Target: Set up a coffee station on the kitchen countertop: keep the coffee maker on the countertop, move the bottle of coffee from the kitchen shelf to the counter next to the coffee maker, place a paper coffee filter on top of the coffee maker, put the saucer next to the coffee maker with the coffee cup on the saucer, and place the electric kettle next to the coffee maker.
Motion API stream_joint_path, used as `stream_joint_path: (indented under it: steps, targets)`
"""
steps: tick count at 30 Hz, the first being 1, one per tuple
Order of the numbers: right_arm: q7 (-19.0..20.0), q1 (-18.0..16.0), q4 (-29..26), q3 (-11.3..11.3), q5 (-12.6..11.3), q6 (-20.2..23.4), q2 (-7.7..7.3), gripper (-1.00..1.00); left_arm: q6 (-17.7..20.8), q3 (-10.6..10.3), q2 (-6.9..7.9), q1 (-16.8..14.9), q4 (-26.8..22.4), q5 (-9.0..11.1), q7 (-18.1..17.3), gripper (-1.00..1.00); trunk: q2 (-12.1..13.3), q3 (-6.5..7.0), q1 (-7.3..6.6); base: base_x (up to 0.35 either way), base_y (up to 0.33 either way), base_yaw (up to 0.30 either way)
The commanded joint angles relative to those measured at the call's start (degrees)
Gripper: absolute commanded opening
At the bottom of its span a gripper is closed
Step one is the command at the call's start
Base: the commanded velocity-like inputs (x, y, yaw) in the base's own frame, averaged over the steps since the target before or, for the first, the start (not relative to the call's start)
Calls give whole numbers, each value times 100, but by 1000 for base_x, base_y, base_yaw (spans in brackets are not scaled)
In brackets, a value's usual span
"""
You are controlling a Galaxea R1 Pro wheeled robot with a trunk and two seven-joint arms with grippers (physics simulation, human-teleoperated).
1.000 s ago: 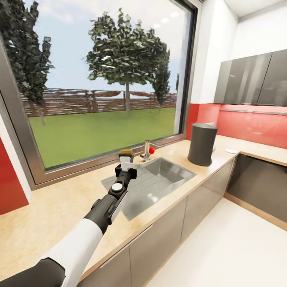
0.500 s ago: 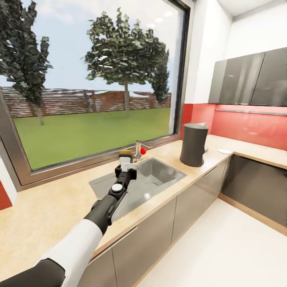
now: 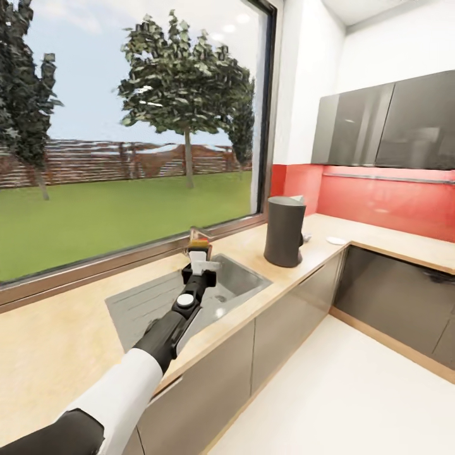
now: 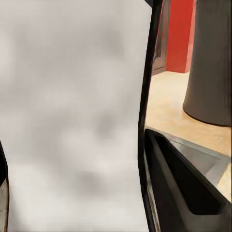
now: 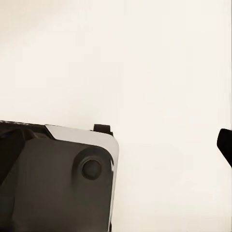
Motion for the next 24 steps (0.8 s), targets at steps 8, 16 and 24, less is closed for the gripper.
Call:
stream_joint_path:
  steps: [8,16,24]
  targets:
    - [-15,-1,-1,52,-28,-16,0,100,-36,-17,0,-6,89,44,30,-100,-5,-2,4,246,-206,-141]
    - [-13,-1,-1,57,-20,-23,1,100,-40,1,0,-1,102,46,30,-100,-5,-2,4,299,-159,-9]
    - [-18,-1,-1,49,-28,-19,0,100,-43,9,0,-1,104,46,30,-100,-5,-2,4,318,-60,0]
